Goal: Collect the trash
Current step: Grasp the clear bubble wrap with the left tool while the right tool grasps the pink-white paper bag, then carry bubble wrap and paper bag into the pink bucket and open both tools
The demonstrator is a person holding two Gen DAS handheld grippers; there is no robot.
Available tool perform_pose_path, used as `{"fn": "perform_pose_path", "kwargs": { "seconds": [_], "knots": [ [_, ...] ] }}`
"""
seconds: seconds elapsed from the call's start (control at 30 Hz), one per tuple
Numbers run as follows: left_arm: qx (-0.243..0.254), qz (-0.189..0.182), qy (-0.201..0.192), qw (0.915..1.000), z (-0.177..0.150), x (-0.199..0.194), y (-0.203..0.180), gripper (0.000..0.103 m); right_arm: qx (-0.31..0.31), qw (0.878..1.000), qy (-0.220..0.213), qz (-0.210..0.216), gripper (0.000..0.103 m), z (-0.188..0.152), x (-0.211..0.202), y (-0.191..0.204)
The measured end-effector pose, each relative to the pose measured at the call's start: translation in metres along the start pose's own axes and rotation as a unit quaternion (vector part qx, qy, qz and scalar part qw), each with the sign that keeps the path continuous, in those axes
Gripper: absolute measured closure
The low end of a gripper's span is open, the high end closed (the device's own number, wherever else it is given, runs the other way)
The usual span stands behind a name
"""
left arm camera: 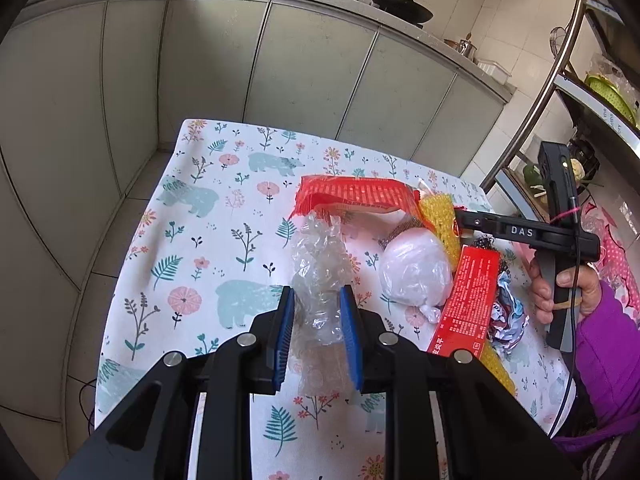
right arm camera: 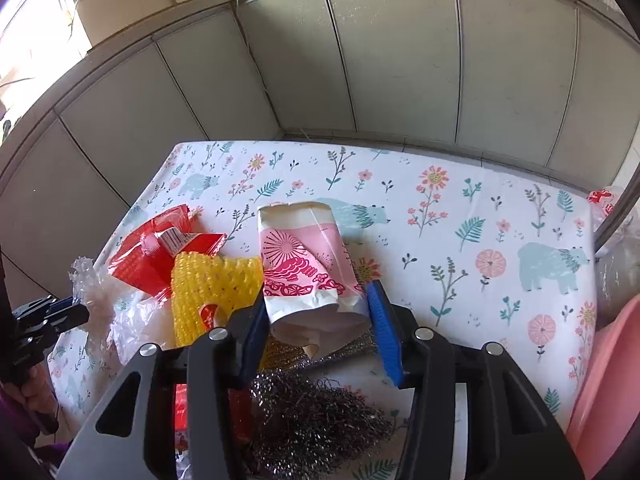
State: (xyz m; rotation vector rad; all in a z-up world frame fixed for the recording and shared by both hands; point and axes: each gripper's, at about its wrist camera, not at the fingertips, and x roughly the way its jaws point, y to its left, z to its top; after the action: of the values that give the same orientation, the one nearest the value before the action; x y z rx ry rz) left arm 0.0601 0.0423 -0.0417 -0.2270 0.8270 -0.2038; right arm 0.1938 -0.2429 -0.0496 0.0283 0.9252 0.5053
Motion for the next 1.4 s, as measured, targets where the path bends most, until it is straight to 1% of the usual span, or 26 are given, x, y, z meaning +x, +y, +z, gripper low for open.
{"fn": "perform_pose_path", "kwargs": {
  "seconds": [0.2, 0.3, 0.4, 0.57, 0.73, 0.9, 1.03, 1.27, 1.4],
  "knots": [
    [0.002, -0.001, -0.015, 0.9999, 0.002, -0.010, -0.005, 0.080, 0.037, 0.998, -0.057, -0.004, 0.055, -0.012, -0.053, -0.008],
    [0.006, -0.002, -0.027, 0.9996, 0.005, -0.019, -0.010, 0.080, 0.045, 0.996, -0.079, -0.009, 0.055, -0.023, -0.078, -0.004],
    [0.007, -0.005, -0.038, 0.9992, 0.008, -0.028, -0.016, 0.081, 0.056, 0.993, -0.105, -0.007, 0.055, -0.040, -0.104, 0.004],
    [0.015, -0.012, -0.054, 0.9983, 0.011, -0.042, -0.031, 0.081, 0.069, 0.990, -0.123, -0.003, 0.055, -0.066, -0.127, 0.015],
    [0.034, -0.022, -0.071, 0.9966, 0.012, -0.056, -0.053, 0.081, 0.086, 0.987, -0.135, 0.001, 0.055, -0.082, -0.142, 0.016],
    [0.050, -0.044, -0.078, 0.9947, 0.018, -0.060, -0.080, 0.081, 0.101, 0.984, -0.150, -0.004, 0.055, -0.098, -0.159, 0.009],
    [0.066, -0.074, -0.077, 0.9921, 0.026, -0.055, -0.108, 0.081, 0.115, 0.979, -0.165, -0.016, 0.055, -0.108, -0.173, -0.001],
    [0.110, -0.111, -0.074, 0.9849, 0.037, -0.036, -0.169, 0.081, 0.150, 0.971, -0.185, -0.037, 0.055, -0.123, -0.189, -0.030],
    [0.127, -0.130, -0.067, 0.9812, 0.041, -0.021, -0.202, 0.081, 0.171, 0.965, -0.194, -0.053, 0.055, -0.131, -0.197, -0.049]
  ]
}}
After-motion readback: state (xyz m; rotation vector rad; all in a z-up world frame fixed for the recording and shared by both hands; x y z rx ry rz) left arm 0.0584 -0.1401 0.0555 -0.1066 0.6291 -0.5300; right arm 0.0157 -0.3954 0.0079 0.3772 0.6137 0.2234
